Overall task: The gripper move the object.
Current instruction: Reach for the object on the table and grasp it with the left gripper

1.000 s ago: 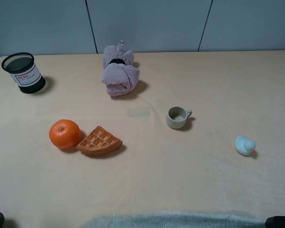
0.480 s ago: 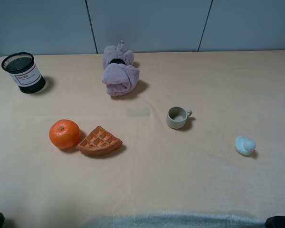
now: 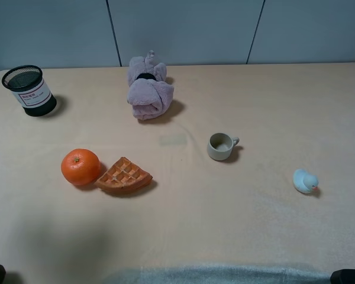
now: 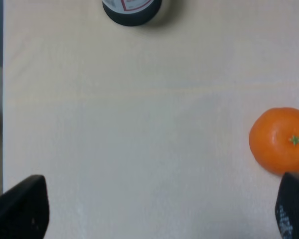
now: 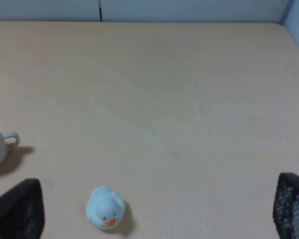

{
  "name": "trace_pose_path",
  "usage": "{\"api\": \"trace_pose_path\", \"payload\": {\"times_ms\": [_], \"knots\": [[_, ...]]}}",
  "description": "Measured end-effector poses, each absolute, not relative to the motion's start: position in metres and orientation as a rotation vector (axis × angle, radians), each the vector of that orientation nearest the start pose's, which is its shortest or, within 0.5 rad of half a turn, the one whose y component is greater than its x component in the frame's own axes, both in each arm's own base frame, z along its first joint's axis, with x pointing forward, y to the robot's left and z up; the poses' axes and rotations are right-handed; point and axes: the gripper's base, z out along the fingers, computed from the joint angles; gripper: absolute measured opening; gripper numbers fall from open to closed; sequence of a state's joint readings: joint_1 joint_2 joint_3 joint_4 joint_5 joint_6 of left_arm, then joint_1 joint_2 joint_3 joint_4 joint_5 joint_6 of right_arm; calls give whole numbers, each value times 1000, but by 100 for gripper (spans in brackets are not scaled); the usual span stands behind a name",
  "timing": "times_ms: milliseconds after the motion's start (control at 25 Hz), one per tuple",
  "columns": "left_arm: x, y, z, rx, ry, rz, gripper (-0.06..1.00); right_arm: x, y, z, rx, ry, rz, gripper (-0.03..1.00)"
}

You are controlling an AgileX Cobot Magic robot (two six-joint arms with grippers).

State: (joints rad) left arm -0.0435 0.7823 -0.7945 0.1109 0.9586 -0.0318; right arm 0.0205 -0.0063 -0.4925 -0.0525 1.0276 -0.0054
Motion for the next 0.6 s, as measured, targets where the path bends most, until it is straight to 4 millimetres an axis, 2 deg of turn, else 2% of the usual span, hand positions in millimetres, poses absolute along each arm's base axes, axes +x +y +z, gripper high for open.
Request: {"api": "trace_pose_path", "payload": {"times_ms": [320,600], "knots": [[185,0,332,60,2520,114,89,-4,-4,278,-25,2012,-53,69],[221,1,329,39,2576,138,89,-4,-4,278,-25,2012,-53,69]]}}
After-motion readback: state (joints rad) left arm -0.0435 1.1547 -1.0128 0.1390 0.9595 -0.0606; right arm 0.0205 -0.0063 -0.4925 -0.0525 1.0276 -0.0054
